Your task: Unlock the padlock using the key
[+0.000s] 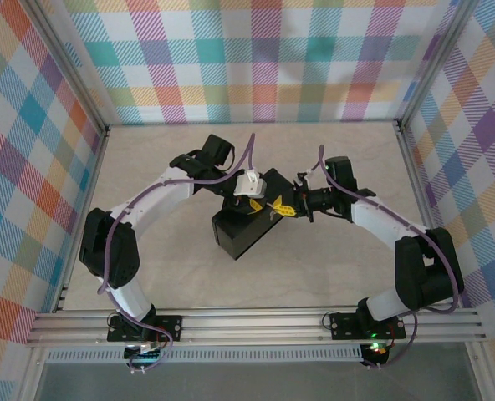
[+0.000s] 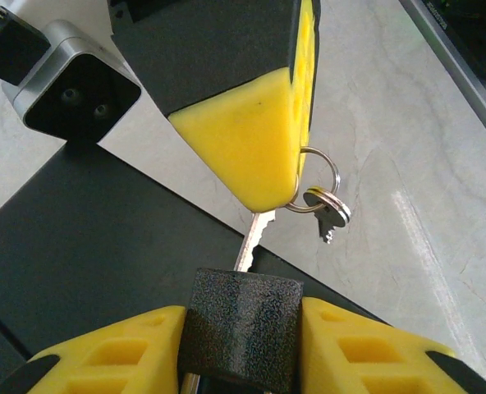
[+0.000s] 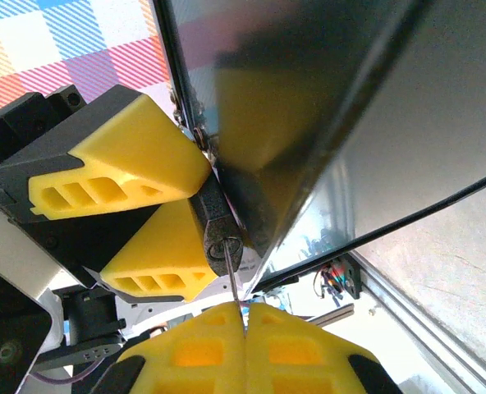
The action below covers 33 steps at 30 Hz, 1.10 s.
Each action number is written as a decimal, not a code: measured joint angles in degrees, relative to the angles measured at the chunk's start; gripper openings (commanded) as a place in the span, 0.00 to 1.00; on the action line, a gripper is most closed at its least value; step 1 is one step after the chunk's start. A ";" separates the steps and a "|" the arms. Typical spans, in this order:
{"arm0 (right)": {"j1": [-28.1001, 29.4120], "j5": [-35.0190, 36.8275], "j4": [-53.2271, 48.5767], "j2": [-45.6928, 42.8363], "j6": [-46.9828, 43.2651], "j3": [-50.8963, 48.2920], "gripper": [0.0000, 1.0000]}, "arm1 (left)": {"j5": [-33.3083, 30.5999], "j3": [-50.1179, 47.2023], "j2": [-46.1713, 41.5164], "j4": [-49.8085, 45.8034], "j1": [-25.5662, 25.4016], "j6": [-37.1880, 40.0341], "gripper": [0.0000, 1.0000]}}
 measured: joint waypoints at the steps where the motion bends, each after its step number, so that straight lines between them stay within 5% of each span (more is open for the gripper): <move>1: 0.07 0.22 -0.87 0.00 -0.37 0.44 0.04 | -0.02 -0.24 -0.15 0.35 0.00 -0.15 0.36; 33: 0.35 4.33 -19.17 3.48 -24.50 9.75 0.04 | -4.04 2.86 0.55 -3.58 -1.42 -0.02 0.53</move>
